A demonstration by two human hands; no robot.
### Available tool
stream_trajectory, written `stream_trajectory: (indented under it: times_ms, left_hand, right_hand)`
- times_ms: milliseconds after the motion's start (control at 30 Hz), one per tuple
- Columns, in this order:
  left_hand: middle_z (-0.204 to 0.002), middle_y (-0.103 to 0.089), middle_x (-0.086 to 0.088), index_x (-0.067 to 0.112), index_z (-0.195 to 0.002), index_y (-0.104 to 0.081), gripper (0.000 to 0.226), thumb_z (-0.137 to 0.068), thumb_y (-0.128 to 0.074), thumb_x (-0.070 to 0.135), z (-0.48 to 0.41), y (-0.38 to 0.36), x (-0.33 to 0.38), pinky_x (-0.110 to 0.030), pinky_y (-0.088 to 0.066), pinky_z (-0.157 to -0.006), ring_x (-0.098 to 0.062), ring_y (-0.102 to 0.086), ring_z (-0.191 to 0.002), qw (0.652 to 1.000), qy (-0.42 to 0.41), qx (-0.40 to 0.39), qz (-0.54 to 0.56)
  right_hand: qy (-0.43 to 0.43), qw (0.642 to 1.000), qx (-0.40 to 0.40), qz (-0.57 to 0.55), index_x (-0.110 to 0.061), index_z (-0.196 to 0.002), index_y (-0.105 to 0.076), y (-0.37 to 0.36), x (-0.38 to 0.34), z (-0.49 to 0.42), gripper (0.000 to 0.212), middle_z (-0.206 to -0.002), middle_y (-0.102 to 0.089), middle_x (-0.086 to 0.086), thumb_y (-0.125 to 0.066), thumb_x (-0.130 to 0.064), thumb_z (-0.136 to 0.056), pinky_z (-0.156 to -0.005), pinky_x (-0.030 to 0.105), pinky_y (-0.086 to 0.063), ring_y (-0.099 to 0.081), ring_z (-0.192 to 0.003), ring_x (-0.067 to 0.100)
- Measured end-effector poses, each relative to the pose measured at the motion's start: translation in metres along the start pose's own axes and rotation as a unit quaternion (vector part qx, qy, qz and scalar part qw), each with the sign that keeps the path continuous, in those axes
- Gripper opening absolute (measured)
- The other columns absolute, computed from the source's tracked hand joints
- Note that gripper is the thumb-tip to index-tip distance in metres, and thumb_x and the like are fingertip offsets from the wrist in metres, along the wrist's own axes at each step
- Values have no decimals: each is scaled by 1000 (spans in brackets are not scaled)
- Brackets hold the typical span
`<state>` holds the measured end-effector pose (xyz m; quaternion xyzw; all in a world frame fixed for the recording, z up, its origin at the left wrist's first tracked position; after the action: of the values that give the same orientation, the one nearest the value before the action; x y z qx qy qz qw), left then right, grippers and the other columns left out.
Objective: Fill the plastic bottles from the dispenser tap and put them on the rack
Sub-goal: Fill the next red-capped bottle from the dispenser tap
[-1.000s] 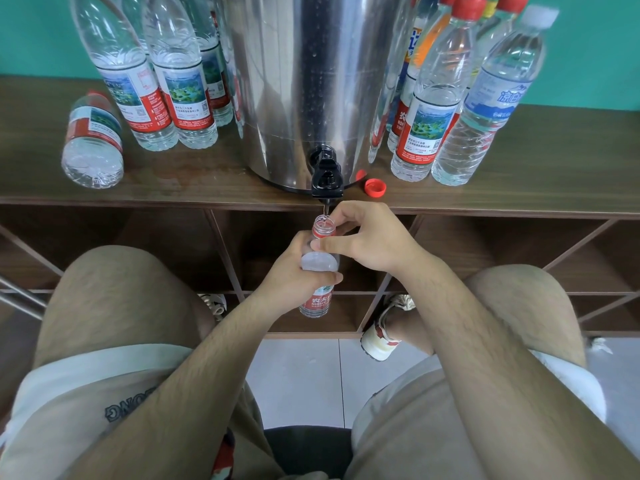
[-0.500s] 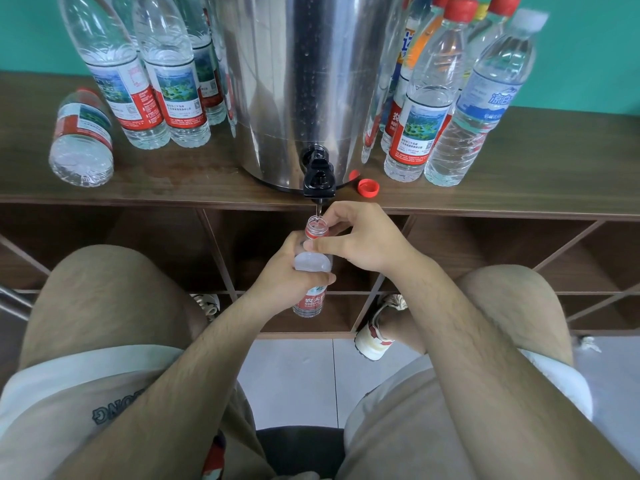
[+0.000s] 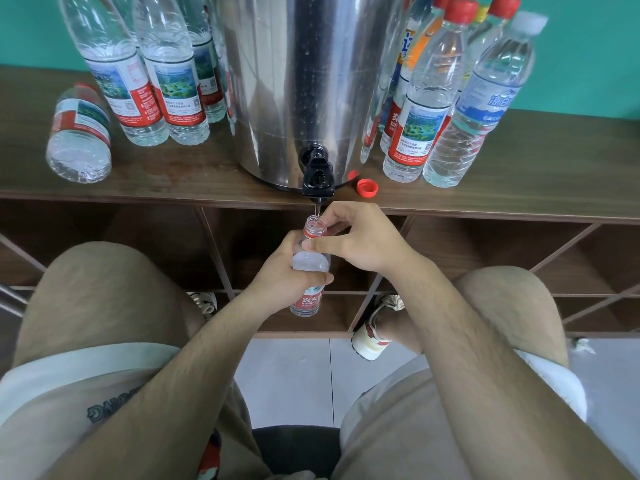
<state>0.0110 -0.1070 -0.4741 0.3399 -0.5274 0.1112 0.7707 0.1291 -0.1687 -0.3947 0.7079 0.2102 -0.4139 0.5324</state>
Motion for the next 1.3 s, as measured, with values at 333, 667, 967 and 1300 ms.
stream_trajectory:
  times_ms: [333,667,967,1300]
  left_hand:
    - [-131,-57,1,28,-148,-36,81,-84,-85,24,4,1,5,-43,-54,-105,-21,-60,-119,1000,11,-4,-4]
    - [-131,-56,3,27,-148,-37,80,-85,-85,24,7,1,8,-39,-53,-103,-20,-59,-121,1000,12,-6,-9]
    - [-133,-58,0,27,-148,-37,79,-85,-85,22,11,2,9,-47,-53,-107,-23,-60,-123,1000,21,-6,4]
    - [-136,-56,-2,26,-151,-34,82,-86,-84,24,12,0,11,-47,-53,-108,-24,-58,-125,999,29,-12,-12]
  right_hand:
    - [-1,1000,-1,0,-19,-88,-76,0,-1,1,25,-91,-77,-5,-91,-35,-77,-86,48,-60,-72,-87,10]
    - [-5,1000,0,-4,-21,-88,-76,-1,1,1,23,-90,-77,-7,-91,-35,-77,-86,47,-60,-72,-86,11]
    - [-4,1000,-1,-9,-20,-88,-76,-3,1,1,24,-90,-77,-6,-92,-35,-77,-86,48,-60,-72,-86,11]
    - [-12,1000,3,-9,-18,-90,-77,-1,2,4,23,-90,-78,-6,-92,-31,-78,-86,44,-60,-72,-86,10]
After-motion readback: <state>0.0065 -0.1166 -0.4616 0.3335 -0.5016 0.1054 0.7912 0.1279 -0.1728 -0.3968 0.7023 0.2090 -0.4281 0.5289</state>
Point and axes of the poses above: each hand's wrist, its own z-axis away from the middle knuckle, its own y-axis out of the back of the hand, x = y × z, the point moved 8 cm from there along -z, towards the middle knuckle
